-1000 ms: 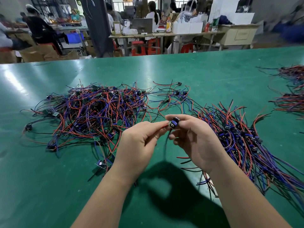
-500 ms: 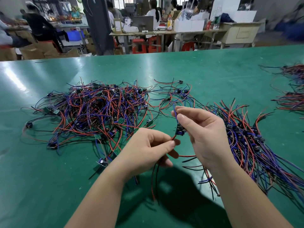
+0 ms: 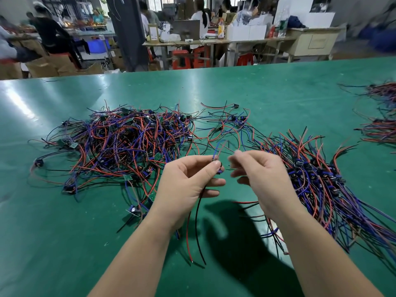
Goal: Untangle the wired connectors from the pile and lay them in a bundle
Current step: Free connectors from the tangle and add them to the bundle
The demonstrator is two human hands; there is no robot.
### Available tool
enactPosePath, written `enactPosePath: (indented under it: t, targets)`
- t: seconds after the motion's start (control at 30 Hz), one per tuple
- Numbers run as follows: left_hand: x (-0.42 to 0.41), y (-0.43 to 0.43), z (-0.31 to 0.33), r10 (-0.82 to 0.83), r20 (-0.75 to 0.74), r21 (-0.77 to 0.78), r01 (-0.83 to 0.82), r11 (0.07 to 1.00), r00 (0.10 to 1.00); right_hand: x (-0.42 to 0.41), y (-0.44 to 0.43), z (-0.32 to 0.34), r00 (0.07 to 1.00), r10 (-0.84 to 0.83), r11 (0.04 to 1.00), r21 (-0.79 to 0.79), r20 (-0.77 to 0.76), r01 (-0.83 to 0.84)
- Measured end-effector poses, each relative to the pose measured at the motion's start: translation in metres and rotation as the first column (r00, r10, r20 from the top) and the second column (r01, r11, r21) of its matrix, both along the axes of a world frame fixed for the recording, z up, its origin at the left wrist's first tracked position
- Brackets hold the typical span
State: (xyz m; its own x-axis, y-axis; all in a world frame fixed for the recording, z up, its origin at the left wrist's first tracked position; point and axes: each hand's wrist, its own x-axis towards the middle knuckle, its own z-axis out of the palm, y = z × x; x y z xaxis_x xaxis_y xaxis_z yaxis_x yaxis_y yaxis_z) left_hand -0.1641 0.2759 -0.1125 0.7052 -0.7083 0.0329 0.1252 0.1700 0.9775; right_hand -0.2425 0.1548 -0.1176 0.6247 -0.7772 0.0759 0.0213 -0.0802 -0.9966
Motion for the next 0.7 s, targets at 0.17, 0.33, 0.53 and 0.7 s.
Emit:
enactPosePath:
  t: [0.17, 0.33, 0.53, 0.7]
  targets:
    - [0.001, 0.003, 0.003, -0.107, -0.051, 0.000, 0.107, 0.994, 0.993, 0.000, 0.006, 0.000, 0.948, 0.309, 0.929, 0.188, 0.077, -0.318]
    - [0.003, 0.005, 0.003, -0.192, -0.014, 0.054, 0.192, 0.980, 0.981, -0.006, 0.000, 0.007, 0.909, 0.394, 0.833, 0.365, 0.137, -0.416]
    - [0.006, 0.008, 0.003, -0.319, -0.081, 0.136, 0.328, 0.935, 0.944, -0.013, -0.005, 0.011, 0.919, 0.391, 0.868, 0.313, 0.051, -0.386]
    - [-0.001, 0.006, 0.001, -0.413, -0.154, 0.269, 0.441, 0.856, 0.897, -0.015, -0.017, 0.014, 0.972, 0.233, 0.943, 0.246, 0.001, -0.226]
